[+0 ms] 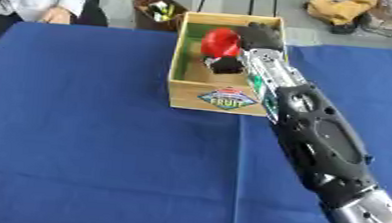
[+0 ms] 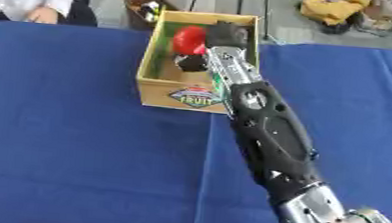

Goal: Pick up objects on the table and place them in the box.

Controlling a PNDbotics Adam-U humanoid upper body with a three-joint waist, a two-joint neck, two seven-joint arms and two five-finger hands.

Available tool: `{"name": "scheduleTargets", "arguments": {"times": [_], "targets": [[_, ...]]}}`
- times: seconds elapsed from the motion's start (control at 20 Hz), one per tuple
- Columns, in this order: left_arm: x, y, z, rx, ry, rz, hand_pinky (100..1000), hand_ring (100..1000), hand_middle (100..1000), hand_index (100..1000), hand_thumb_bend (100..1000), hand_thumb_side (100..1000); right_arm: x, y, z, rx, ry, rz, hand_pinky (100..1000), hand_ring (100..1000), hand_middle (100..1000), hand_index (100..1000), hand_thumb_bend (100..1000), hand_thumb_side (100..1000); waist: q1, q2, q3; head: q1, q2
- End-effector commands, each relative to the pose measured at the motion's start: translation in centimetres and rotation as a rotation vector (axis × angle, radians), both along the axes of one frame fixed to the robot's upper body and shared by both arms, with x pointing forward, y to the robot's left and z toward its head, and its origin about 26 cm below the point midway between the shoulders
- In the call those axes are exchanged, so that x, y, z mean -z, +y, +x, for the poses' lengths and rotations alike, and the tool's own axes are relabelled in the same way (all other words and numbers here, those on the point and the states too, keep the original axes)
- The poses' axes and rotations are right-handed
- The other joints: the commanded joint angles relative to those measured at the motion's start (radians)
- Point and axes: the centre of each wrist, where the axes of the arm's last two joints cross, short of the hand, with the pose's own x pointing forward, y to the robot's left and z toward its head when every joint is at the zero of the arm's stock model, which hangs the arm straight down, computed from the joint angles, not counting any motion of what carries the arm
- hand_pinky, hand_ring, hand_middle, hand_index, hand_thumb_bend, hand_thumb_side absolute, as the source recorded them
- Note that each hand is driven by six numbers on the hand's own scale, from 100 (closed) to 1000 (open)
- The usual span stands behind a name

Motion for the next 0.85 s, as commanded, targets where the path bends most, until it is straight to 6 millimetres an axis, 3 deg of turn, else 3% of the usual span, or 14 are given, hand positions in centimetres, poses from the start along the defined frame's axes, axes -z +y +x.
{"name": "scheduleTargets", "arguments": {"times": [0.05,0.2,0.5,0.6,0.7,0.85], "targets": [[-0.6,0.1,-0.2,0.001,-0.020,0.011,326,351,476,771,371,655,-2.4,0.1,-0.3,-0.012,-0.069,0.021,843,947,662,884,591,911,0.004,-0.023,0.000,0.000,-0.004],[-0.6,0.1,-0.2,0.002,-0.018,0.011,326,351,476,771,371,655,-2.7,-0.1,-0.4,-0.014,-0.083,0.035,851,957,670,902,638,915,0.005,-0.026,0.000,0.000,-0.005],[-0.5,0.2,-0.3,-0.002,-0.016,0.008,327,351,477,771,371,656,-4.4,-0.7,-1.1,-0.061,-0.145,0.074,870,966,638,878,599,909,0.008,-0.030,-0.004,0.004,-0.002],[-0.5,0.2,-0.3,-0.003,-0.015,0.008,327,351,477,771,371,656,-5.5,-1.0,-1.6,-0.092,-0.191,0.087,872,968,627,868,527,936,0.009,-0.030,-0.008,0.009,0.001],[-0.5,0.2,-0.3,-0.004,-0.015,0.008,327,351,477,771,371,656,-6.4,-1.4,-2.2,-0.125,-0.245,0.093,863,962,631,869,382,1000,0.009,-0.031,-0.011,0.014,0.004],[-0.5,0.2,-0.3,-0.006,-0.014,0.008,327,352,477,771,383,657,-7.6,-2.2,-3.0,-0.168,-0.325,0.097,851,953,635,856,183,983,0.010,-0.032,-0.012,0.023,0.008]]}}
